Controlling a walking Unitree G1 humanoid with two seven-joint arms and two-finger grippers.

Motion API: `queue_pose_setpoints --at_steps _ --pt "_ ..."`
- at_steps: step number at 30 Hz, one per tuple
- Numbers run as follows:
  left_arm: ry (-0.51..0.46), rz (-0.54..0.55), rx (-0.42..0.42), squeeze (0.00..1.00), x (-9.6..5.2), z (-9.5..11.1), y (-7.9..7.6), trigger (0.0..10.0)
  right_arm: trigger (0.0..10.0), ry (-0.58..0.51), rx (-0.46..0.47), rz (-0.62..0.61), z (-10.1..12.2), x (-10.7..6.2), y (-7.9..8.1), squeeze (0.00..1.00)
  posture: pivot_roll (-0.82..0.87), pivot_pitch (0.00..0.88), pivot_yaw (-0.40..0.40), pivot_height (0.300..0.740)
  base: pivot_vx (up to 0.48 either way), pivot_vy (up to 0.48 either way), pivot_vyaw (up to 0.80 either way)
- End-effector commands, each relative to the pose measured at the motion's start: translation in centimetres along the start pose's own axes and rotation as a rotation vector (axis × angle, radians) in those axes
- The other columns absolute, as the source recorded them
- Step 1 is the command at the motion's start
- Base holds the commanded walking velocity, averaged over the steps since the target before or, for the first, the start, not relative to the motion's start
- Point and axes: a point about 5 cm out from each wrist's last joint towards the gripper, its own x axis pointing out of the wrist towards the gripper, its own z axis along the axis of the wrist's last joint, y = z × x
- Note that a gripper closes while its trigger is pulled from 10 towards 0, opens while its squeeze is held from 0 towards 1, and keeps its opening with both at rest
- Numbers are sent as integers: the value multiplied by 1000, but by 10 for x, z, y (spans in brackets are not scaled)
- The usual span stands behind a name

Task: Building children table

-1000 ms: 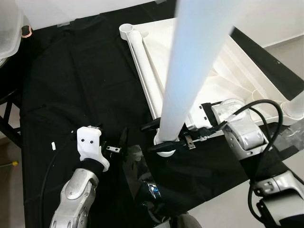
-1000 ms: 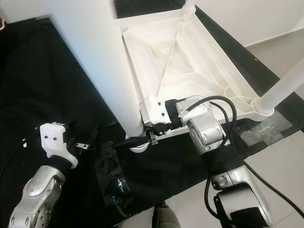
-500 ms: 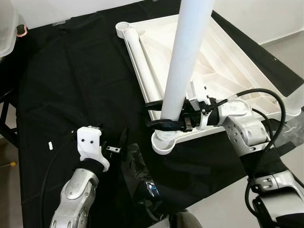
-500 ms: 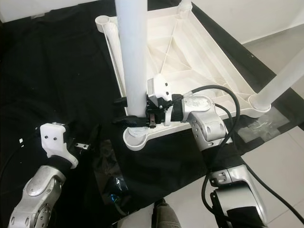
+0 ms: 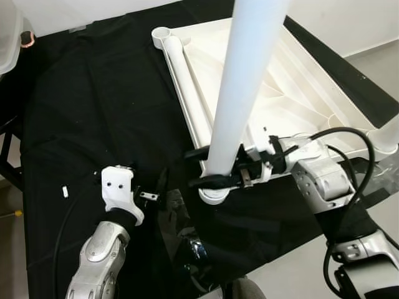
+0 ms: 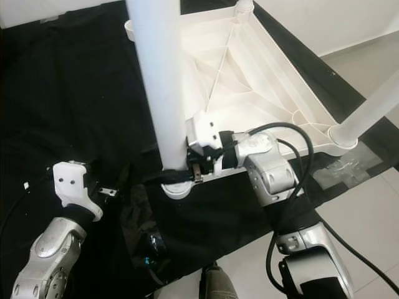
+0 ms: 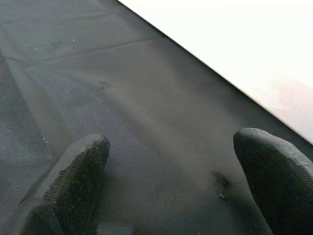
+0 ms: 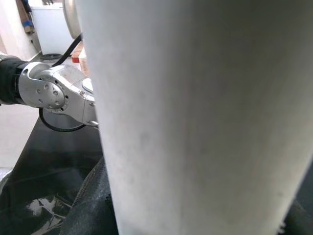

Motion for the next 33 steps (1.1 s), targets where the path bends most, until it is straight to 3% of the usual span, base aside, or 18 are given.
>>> queue_pose_setpoints --at_steps 1,8,17,21,30,33 --pt "27 8 3 0 -4 -4 0 10000 10000 12 47 69 -8 6 9 0 75 336 7 740 0 0 0" --pt "25 10 1 0 -4 -4 1 10000 10000 36 49 66 -9 2 8 0 72 338 7 740 0 0 0" --pt "26 8 0 0 -4 -3 1 10000 10000 -18 170 52 -13 -5 4 0 76 342 12 740 0 0 0" --pt "27 8 1 0 -4 -3 1 10000 10000 -3 183 82 -16 -10 1 0 76 344 13 740 0 0 0" --pt "27 8 1 0 -5 -3 1 10000 10000 90 93 111 -16 -13 -8 0 81 350 14 740 0 0 0" --pt "29 7 0 0 -5 -3 1 10000 10000 160 6 156 -11 -13 -15 0 81 350 14 740 0 0 0"
